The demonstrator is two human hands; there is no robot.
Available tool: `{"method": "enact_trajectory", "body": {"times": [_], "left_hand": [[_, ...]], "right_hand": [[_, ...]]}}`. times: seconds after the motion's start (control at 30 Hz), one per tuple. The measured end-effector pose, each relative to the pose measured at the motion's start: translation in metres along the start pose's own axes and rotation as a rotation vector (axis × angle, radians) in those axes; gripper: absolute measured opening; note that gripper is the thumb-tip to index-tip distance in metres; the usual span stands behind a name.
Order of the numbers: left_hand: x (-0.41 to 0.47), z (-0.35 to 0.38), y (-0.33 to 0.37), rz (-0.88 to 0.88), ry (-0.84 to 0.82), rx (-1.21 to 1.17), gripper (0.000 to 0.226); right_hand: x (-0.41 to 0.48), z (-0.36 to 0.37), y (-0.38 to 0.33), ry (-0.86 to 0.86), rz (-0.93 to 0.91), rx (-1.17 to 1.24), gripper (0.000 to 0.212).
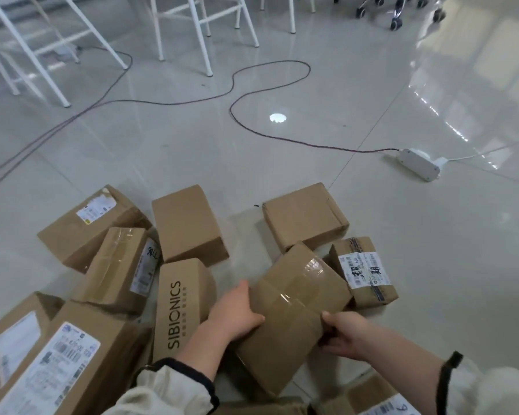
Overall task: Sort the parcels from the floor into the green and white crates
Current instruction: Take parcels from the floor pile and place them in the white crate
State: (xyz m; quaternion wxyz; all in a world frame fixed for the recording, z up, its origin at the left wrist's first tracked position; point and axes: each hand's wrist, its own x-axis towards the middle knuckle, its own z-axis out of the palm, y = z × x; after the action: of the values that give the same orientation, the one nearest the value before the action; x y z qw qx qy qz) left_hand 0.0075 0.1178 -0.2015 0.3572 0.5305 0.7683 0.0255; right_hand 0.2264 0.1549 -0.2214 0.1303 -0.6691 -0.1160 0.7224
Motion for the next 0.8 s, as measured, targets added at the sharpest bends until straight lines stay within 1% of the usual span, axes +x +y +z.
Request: {"method": "enact_trajectory", "body": {"times": [0.07,0.13,0.17,0.23,0.3,0.33,0.4,0.43,0.5,0.57,0.63,0.73,0.8], "left_hand": [[0.003,-0.006,0.001,0.022,0.039,-0.123,0.026],[0.004,-0.012,0.001,0.037,0.093,-0.217,0.012],[0.005,-0.013,-0.001,0.046,0.112,-0.297,0.014],[0.007,-0.013,-0.007,0.046,0.117,-0.483,0.026],[0.007,-0.007,-0.014,-0.001,0.070,-0.600,0.030],[0.006,-0.001,-0.018,-0.022,0.039,-0.589,0.034],[0.006,0.010,-0.026,-0.076,-0.027,-0.463,0.055],[0.005,0.014,-0.028,-0.115,-0.063,-0.406,0.066],[0.006,0.017,-0.029,-0.199,-0.146,-0.362,0.074],[0.004,0.020,-0.029,-0.254,-0.213,-0.294,0.072],[0.002,0.023,-0.027,-0.294,-0.264,-0.244,0.069],[-0.003,0.023,-0.025,-0.324,-0.343,-0.336,0.059],[-0.004,0.019,-0.026,-0.318,-0.351,-0.408,0.046]], "right_hand": [[0.001,0.001,-0.004,0.013,-0.026,0.018,0.033],[0.003,0.000,-0.006,0.031,-0.050,0.036,0.036],[0.004,0.000,-0.006,0.036,-0.059,0.037,0.037],[0.004,0.002,-0.005,0.046,-0.079,0.026,0.037],[0.002,0.005,-0.005,0.081,-0.137,0.016,0.035],[0.001,0.006,-0.007,0.114,-0.179,0.004,0.035],[0.000,0.005,-0.011,0.196,-0.268,-0.063,0.034],[0.000,0.003,-0.012,0.235,-0.301,-0.131,0.031],[0.000,0.000,-0.013,0.270,-0.336,-0.239,0.020],[0.001,-0.003,-0.010,0.292,-0.369,-0.303,0.014],[0.001,-0.005,-0.010,0.321,-0.421,-0.353,0.016],[0.000,-0.005,-0.011,0.380,-0.466,-0.409,0.014],[-0.001,-0.008,-0.012,0.394,-0.475,-0.453,0.012]]}}
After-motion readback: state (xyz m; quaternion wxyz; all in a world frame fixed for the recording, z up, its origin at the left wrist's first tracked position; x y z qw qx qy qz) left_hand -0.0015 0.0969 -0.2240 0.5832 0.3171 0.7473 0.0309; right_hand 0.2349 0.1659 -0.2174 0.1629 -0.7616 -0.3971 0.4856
